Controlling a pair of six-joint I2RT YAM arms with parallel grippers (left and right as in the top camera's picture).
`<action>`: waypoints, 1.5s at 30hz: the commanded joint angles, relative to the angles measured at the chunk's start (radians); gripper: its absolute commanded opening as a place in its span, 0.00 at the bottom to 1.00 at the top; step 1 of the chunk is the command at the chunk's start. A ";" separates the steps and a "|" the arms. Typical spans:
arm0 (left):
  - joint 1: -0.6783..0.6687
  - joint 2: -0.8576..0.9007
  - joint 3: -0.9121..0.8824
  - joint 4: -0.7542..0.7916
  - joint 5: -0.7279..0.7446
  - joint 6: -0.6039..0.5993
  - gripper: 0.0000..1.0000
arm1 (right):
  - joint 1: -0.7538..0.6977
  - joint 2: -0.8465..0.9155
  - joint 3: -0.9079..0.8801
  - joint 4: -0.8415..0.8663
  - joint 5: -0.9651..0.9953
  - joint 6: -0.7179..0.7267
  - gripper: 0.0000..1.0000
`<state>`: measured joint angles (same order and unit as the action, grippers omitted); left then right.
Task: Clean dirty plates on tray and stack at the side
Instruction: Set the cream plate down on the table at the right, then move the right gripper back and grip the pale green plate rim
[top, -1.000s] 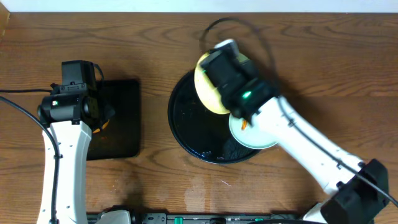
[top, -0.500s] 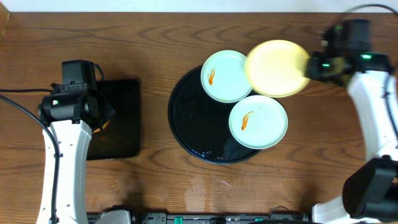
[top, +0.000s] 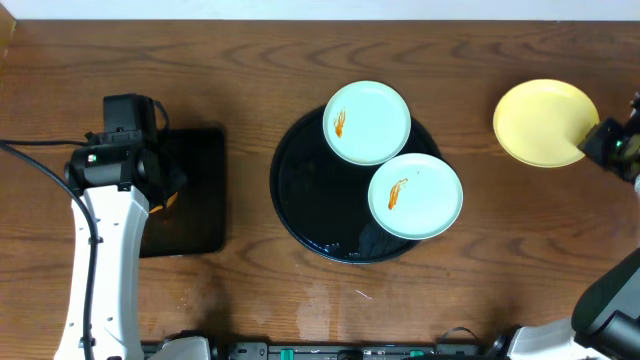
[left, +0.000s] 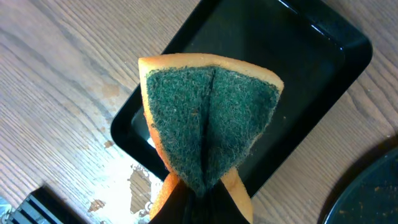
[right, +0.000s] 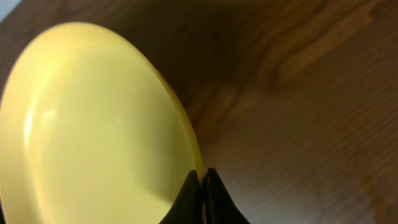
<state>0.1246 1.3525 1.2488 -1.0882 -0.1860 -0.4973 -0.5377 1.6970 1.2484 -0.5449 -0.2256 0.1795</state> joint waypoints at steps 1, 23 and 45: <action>0.005 0.002 -0.003 0.005 -0.009 0.006 0.08 | 0.000 -0.021 -0.101 0.095 -0.018 0.041 0.01; 0.005 0.002 -0.003 0.012 -0.009 0.010 0.08 | 0.261 -0.021 -0.197 0.226 -0.394 0.045 0.94; 0.005 0.002 -0.003 0.005 -0.009 0.010 0.08 | 0.801 0.175 -0.134 0.516 0.247 0.149 0.85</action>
<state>0.1246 1.3525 1.2488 -1.0775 -0.1860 -0.4969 0.2726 1.8034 1.1023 -0.0643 -0.0242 0.3122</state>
